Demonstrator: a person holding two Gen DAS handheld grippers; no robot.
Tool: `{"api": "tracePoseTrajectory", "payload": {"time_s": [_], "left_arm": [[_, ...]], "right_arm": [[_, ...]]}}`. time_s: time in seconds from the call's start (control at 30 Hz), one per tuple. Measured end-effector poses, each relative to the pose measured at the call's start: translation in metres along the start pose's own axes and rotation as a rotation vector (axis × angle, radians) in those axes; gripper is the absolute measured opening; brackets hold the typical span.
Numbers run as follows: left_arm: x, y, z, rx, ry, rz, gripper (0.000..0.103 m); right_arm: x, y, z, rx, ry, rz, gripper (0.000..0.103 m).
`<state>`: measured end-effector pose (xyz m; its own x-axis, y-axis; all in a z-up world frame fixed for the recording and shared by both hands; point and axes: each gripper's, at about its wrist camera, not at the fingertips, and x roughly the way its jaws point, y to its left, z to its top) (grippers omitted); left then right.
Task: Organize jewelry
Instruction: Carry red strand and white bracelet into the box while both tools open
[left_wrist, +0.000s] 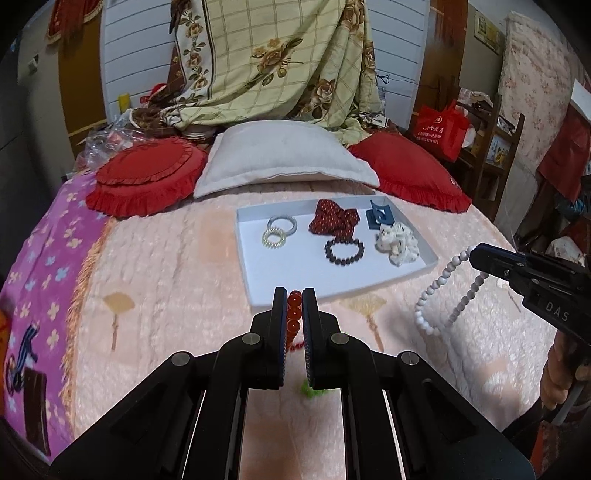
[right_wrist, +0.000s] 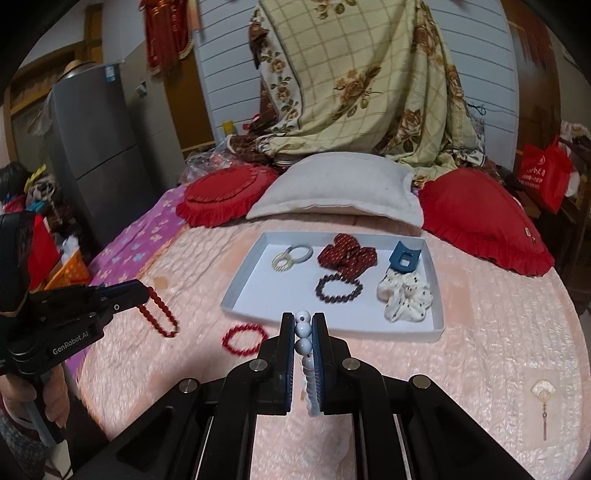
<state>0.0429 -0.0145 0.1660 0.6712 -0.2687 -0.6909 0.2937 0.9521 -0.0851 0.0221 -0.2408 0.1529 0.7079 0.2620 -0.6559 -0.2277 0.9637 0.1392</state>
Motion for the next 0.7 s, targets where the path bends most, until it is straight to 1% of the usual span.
{"api": "tracePoseTrajectory", "payload": {"time_s": [0.1, 0.27, 0.43, 0.6, 0.7], "left_arm": [[0.02, 0.001, 0.016, -0.003, 0.022, -0.006, 0.006], [0.058, -0.001, 0.039, -0.004, 0.061, -0.02, 0.006], [0.106, -0.005, 0.06, -0.022, 0.111, -0.046, 0.006], [0.157, -0.011, 0.069, -0.035, 0.168, -0.058, 0.006], [0.184, -0.011, 0.071, -0.044, 0.195, -0.049, 0.006]], "right_arm": [[0.011, -0.008, 0.013, 0.014, 0.005, -0.008, 0.009], [0.041, -0.021, 0.034, 0.015, 0.027, -0.043, 0.009], [0.076, -0.029, 0.046, 0.028, 0.06, -0.061, 0.009], [0.109, -0.033, 0.056, 0.053, 0.075, -0.045, 0.009], [0.128, -0.046, 0.055, 0.107, 0.086, -0.032, 0.009]]}}
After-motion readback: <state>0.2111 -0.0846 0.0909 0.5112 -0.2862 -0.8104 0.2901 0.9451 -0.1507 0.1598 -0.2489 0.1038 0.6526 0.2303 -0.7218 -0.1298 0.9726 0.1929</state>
